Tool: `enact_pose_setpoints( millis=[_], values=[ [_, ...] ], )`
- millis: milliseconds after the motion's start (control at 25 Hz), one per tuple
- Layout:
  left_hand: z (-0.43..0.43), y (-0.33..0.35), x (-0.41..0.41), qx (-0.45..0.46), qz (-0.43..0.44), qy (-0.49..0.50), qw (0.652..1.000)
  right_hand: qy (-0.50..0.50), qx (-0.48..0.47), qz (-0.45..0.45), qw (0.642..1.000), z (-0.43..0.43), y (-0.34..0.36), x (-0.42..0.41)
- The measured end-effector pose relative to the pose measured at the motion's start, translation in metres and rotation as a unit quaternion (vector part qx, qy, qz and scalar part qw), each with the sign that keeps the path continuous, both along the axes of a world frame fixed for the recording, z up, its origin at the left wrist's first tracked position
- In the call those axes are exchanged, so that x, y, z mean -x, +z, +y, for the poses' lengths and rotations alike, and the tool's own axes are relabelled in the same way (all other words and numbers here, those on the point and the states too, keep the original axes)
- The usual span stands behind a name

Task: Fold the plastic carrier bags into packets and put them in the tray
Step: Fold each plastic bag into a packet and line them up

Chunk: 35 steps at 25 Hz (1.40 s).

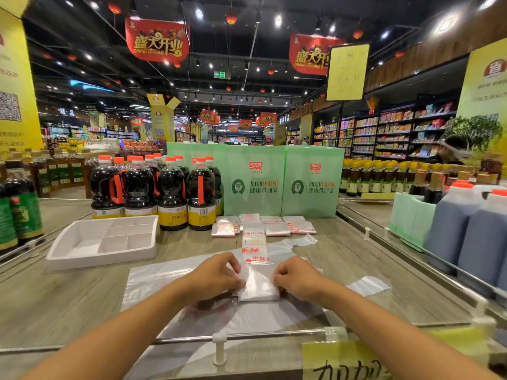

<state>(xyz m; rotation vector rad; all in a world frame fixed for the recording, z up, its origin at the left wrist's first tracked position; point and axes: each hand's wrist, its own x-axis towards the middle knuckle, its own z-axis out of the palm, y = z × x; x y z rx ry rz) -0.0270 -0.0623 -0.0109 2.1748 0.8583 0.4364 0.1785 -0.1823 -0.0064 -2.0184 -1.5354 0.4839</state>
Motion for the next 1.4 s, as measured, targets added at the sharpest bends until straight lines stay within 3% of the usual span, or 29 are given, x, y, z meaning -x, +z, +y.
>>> enact_pose_setpoints(
  millis=[160, 360, 520, 600, 840, 1160, 1400],
  values=[
    [0.002, -0.008, -0.005, 0.002, -0.017, -0.005, 1.000, -0.006, 0.008, -0.041, 0.999, 0.006, -0.005, -0.001],
    [0.002, -0.016, -0.009, -0.189, 0.078, -0.021, 0.979, -0.004, 0.004, -0.119, 0.993, 0.013, -0.010, -0.004],
    [0.009, -0.021, -0.002, -0.254, 0.146, -0.027, 0.956, 0.042, -0.054, -0.121, 0.990, 0.006, -0.014, -0.013],
    [0.012, -0.023, 0.001, -0.258, 0.150, -0.044, 0.953, 0.105, -0.067, -0.130, 0.984, -0.001, -0.016, -0.018],
    [0.014, -0.023, 0.000, -0.258, 0.168, -0.072, 0.949, 0.125, -0.134, -0.234, 0.955, -0.006, -0.013, -0.012],
    [0.011, -0.019, 0.002, -0.237, 0.152, -0.100, 0.954, 0.153, 0.012, -0.193, 0.969, -0.006, -0.013, -0.014],
    [0.019, -0.023, 0.007, -0.143, 0.128, -0.117, 0.974, 0.199, 0.093, -0.207, 0.953, 0.000, -0.011, -0.021]
  ],
)
